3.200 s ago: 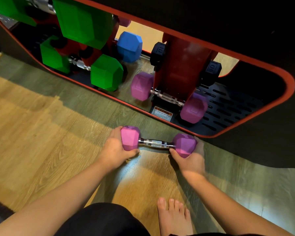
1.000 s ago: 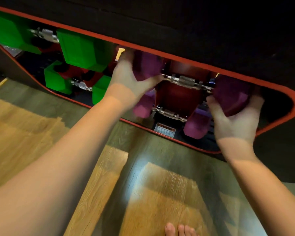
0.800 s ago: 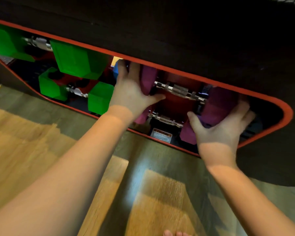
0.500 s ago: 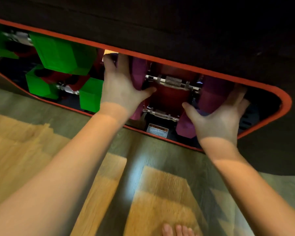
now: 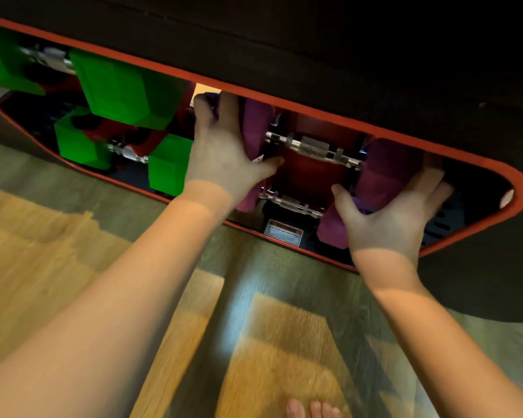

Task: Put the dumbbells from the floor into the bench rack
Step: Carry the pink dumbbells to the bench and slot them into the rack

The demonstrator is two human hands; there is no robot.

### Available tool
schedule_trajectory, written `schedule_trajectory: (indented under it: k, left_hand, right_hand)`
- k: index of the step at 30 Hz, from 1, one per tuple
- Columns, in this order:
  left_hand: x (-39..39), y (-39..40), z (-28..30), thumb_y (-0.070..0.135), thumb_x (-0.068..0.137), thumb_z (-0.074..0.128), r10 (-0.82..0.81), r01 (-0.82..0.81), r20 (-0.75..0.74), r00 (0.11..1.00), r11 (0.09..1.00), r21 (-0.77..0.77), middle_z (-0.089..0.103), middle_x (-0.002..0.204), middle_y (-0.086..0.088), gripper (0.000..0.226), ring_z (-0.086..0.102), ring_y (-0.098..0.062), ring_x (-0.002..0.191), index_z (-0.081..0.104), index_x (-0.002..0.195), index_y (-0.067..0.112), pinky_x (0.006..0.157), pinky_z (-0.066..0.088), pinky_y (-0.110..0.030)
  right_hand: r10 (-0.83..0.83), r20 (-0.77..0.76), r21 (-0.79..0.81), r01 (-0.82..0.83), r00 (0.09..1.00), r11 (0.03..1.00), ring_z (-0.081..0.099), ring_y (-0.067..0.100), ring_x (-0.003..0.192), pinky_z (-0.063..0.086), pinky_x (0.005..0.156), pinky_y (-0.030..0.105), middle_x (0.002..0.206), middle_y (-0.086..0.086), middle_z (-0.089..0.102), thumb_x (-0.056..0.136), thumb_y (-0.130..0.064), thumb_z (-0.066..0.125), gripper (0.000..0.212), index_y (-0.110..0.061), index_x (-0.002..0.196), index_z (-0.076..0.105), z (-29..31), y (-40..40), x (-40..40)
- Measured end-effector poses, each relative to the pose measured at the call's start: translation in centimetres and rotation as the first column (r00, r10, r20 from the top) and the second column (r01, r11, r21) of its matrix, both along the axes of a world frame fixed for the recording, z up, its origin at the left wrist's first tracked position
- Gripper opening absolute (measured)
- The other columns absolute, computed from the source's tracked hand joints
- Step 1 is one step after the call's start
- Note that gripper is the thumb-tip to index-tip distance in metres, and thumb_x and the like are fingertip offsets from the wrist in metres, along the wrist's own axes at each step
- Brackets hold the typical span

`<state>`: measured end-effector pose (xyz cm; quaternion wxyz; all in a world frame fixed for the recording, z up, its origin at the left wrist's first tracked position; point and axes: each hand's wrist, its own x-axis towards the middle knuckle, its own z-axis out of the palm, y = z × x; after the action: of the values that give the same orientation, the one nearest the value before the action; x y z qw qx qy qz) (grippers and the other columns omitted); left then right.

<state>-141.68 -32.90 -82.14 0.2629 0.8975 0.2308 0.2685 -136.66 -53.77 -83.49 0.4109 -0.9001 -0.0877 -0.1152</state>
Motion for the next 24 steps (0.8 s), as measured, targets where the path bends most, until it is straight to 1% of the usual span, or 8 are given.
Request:
schedule_trajectory:
  k: [3, 6, 11, 12, 14, 16, 20, 24]
  left_hand:
    - [-0.1, -0.4, 0.2, 0.047, 0.054, 0.085, 0.005, -0.005, -0.016, 1.000, 1.000, 0.006, 0.033, 0.142, -0.017, 0.105, 0.037, -0.030, 0.129, 0.038, 0.140, 0.009, 0.106, 0.033, -0.023]
    - [-0.5, -0.3, 0.1, 0.051, 0.054, 0.085, -0.014, 0.015, 0.018, 1.000, 0.999, -0.034, 0.035, 0.142, -0.013, 0.110, 0.045, -0.029, 0.127, 0.034, 0.142, 0.010, 0.102, 0.043, -0.033]
    - [-2.7, 1.0, -4.0, 0.042, 0.058, 0.091, -0.030, 0.077, 0.120, 0.992, 0.911, -0.406, 0.031, 0.150, -0.001, 0.133, 0.039, -0.004, 0.135, 0.000, 0.152, 0.019, 0.113, 0.032, -0.021]
    - [-3.1, 1.1, -5.4, 0.046, 0.056, 0.091, -0.021, 0.062, 0.097, 0.995, 0.895, -0.442, 0.029, 0.151, -0.001, 0.134, 0.037, -0.007, 0.137, 0.000, 0.152, 0.022, 0.115, 0.032, -0.027]
    - [-3.6, 1.3, -7.8, 0.054, 0.053, 0.089, -0.004, 0.000, -0.008, 1.000, 0.888, -0.459, 0.026, 0.153, -0.004, 0.135, 0.031, -0.014, 0.141, 0.005, 0.153, 0.019, 0.117, 0.029, -0.039]
    - [-3.7, 1.1, -9.4, 0.051, 0.055, 0.089, 0.019, -0.091, -0.169, 0.985, 0.898, -0.430, 0.023, 0.154, -0.007, 0.132, 0.028, -0.020, 0.142, 0.008, 0.153, 0.015, 0.119, 0.026, -0.040]
    - [-2.6, 0.3, -11.0, 0.047, 0.056, 0.089, 0.008, -0.128, -0.340, 0.941, 0.934, -0.333, 0.026, 0.151, -0.011, 0.132, 0.030, -0.028, 0.141, 0.003, 0.153, 0.018, 0.115, 0.031, -0.044]
    - [-0.5, -0.4, -11.3, 0.048, 0.052, 0.089, -0.010, -0.100, -0.382, 0.924, 0.958, -0.268, 0.031, 0.143, -0.014, 0.132, 0.033, -0.031, 0.135, 0.008, 0.151, 0.014, 0.113, 0.033, -0.044]
  right_hand:
    - [0.025, -0.013, 0.011, -0.025, 1.000, 1.000, 0.027, 0.036, 0.132, 0.025, 0.114, 0.038, 0.139, 0.021, 0.030, 0.066, -0.042, 0.083, 0.098, -0.004, 0.139, 0.030, 0.1, -0.2, 0.0]
    - [0.045, -0.004, 0.040, -0.045, 0.999, 0.998, 0.032, 0.026, 0.129, 0.015, 0.107, 0.012, 0.135, 0.015, 0.035, 0.065, -0.039, 0.085, 0.099, -0.001, 0.138, 0.031, -0.1, -0.6, -0.2]
    - [0.112, -0.082, 0.244, -0.089, 0.990, 0.966, 0.015, -0.006, 0.130, 0.007, 0.102, -0.006, 0.141, -0.016, 0.016, 0.070, -0.036, 0.084, 0.114, -0.008, 0.151, 0.009, -2.1, -1.8, -0.4]
    - [0.096, -0.136, 0.288, -0.054, 0.986, 0.956, 0.013, -0.007, 0.133, 0.008, 0.106, -0.003, 0.147, -0.015, 0.013, 0.070, -0.035, 0.083, 0.116, -0.011, 0.152, 0.005, -2.8, -2.0, -0.8]
    - [0.042, -0.248, 0.345, 0.048, 0.968, 0.937, 0.019, 0.005, 0.142, 0.021, 0.119, 0.021, 0.158, 0.000, 0.016, 0.067, -0.037, 0.084, 0.116, -0.016, 0.153, 0.008, -4.7, -2.4, -1.6]
    - [0.006, -0.302, 0.238, 0.069, 0.953, 0.969, 0.028, 0.022, 0.142, 0.027, 0.118, 0.044, 0.155, 0.011, 0.025, 0.065, -0.036, 0.086, 0.114, -0.014, 0.152, 0.015, -6.7, -2.3, -2.3]
    - [0.086, -0.348, -0.222, -0.172, 0.934, 0.960, 0.028, 0.041, 0.134, 0.025, 0.114, 0.053, 0.145, 0.024, 0.031, 0.063, -0.048, 0.083, 0.111, -0.008, 0.147, 0.022, -9.1, -1.4, -1.1]
    - [0.167, -0.376, -0.306, -0.292, 0.911, 0.906, 0.019, 0.045, 0.138, 0.024, 0.113, 0.049, 0.152, 0.025, 0.013, 0.074, -0.053, 0.074, 0.101, -0.016, 0.148, 0.017, -9.7, -0.2, 0.2]
